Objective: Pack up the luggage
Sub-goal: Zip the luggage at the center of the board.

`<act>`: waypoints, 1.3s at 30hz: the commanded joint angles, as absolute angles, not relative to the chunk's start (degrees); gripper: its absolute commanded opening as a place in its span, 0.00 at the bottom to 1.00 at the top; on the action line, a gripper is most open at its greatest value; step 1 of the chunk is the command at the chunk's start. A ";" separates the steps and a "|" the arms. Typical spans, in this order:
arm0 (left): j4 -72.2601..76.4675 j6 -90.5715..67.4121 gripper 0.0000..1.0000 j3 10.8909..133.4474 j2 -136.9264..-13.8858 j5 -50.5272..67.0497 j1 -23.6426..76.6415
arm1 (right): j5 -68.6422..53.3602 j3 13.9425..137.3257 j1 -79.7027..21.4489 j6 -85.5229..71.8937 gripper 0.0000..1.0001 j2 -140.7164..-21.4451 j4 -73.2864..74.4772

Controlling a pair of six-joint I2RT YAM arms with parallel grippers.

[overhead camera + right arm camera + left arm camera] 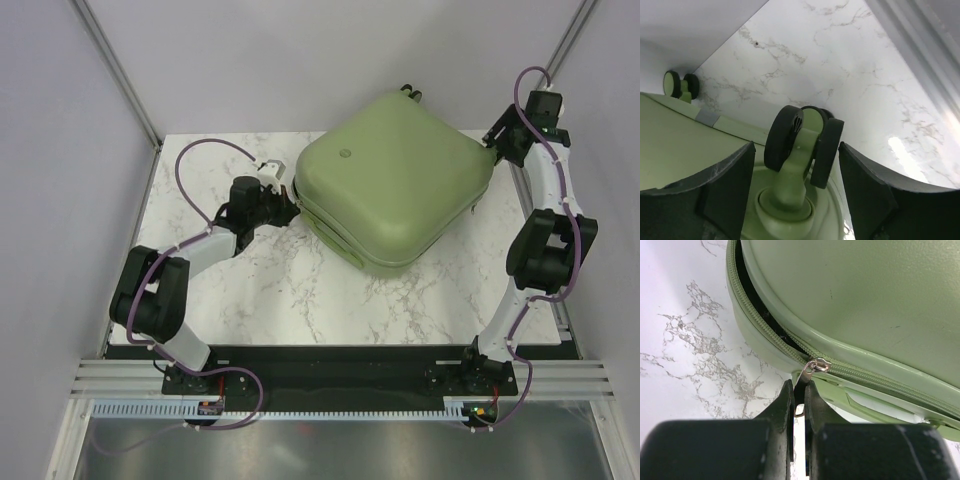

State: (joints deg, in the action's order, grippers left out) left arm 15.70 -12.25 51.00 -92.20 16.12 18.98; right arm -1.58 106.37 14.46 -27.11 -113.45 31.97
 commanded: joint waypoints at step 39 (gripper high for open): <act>12.57 -14.85 0.02 57.39 -97.03 35.59 15.82 | -11.88 88.94 -45.35 7.90 0.83 -103.79 29.53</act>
